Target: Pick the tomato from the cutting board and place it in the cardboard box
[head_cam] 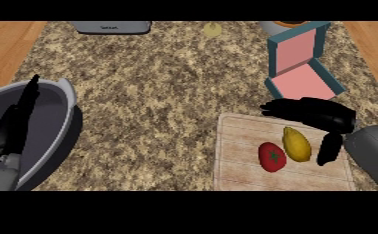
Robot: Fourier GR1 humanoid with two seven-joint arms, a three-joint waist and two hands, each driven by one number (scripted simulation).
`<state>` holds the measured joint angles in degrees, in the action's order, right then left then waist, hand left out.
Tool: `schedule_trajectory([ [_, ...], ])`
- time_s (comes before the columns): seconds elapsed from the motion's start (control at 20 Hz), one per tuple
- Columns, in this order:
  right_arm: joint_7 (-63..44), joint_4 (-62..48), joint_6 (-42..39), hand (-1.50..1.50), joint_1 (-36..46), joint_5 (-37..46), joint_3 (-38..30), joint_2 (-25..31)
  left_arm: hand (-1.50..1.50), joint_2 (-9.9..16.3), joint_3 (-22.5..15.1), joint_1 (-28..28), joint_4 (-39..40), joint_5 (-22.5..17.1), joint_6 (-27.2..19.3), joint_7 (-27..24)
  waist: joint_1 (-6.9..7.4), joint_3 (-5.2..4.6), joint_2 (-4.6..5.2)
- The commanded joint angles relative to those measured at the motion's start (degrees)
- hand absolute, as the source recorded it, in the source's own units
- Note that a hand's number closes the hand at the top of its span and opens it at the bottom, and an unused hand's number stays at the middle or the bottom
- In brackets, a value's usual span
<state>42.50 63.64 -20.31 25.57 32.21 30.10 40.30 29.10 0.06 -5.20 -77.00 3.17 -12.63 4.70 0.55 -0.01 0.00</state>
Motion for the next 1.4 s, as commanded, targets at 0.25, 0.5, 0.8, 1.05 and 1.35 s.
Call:
schedule_trajectory([
  [0.25, -5.9, 1.8, -4.1, -1.50, 1.5, 9.1, -1.6, -5.3, 0.00, -0.2, 4.0, 5.0, -3.5, 0.0, 3.3, -1.8, -0.12, 0.01, -0.09],
  [0.5, -6.7, 9.8, -5.5, -1.50, -6.1, 12.7, -3.3, -5.6, 0.00, -2.2, 4.9, 0.3, 0.1, 2.5, 4.6, -0.8, -0.68, 0.00, -0.09],
  [0.8, -3.0, 3.2, -5.4, -1.50, -3.5, 16.2, -4.8, -11.1, 0.00, -5.6, 5.2, 2.2, 1.6, 5.0, 3.2, -4.5, -0.29, 0.01, -0.02],
  [1.05, 0.8, 10.8, -8.6, -1.50, -8.3, 13.2, -6.2, -6.7, 0.00, -6.1, 4.9, 1.0, -2.0, 6.2, 2.9, 0.5, -0.53, 0.02, -0.10],
  [1.35, -4.2, 20.6, -13.1, -1.50, -11.1, 12.4, -5.3, -7.0, 0.00, -7.0, 6.3, 2.0, 1.1, 6.8, 3.6, -2.8, -0.67, -0.02, -0.11],
])
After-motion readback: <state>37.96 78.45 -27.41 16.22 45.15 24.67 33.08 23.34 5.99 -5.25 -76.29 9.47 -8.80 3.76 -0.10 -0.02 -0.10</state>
